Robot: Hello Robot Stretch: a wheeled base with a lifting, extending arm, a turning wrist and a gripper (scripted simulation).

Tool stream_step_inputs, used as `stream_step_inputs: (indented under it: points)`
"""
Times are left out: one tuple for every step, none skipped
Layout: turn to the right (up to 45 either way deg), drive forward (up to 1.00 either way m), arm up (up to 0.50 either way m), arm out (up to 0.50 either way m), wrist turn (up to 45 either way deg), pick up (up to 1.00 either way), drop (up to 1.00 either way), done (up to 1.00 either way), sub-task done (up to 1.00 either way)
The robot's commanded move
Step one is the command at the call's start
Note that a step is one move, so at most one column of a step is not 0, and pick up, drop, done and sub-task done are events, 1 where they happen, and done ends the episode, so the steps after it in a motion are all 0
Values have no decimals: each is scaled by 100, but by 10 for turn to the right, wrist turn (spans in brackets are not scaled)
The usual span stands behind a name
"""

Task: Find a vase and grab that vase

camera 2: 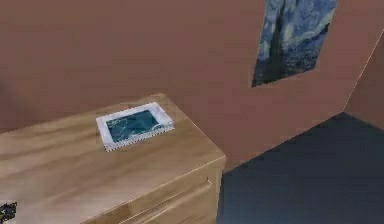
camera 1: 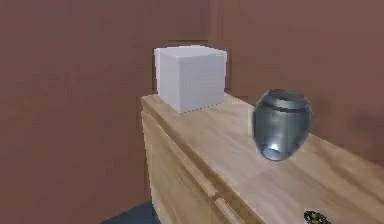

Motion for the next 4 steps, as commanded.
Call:
stream_step_inputs:
  points:
    - [-450,0,0,0,0,0,0,0,0]
    - [-180,0,0,0,0,0,0,0,0]
    - [0,0,50,0,0,0,0,0,0]
    - [0,0,38,0,0,0,0,0,0]
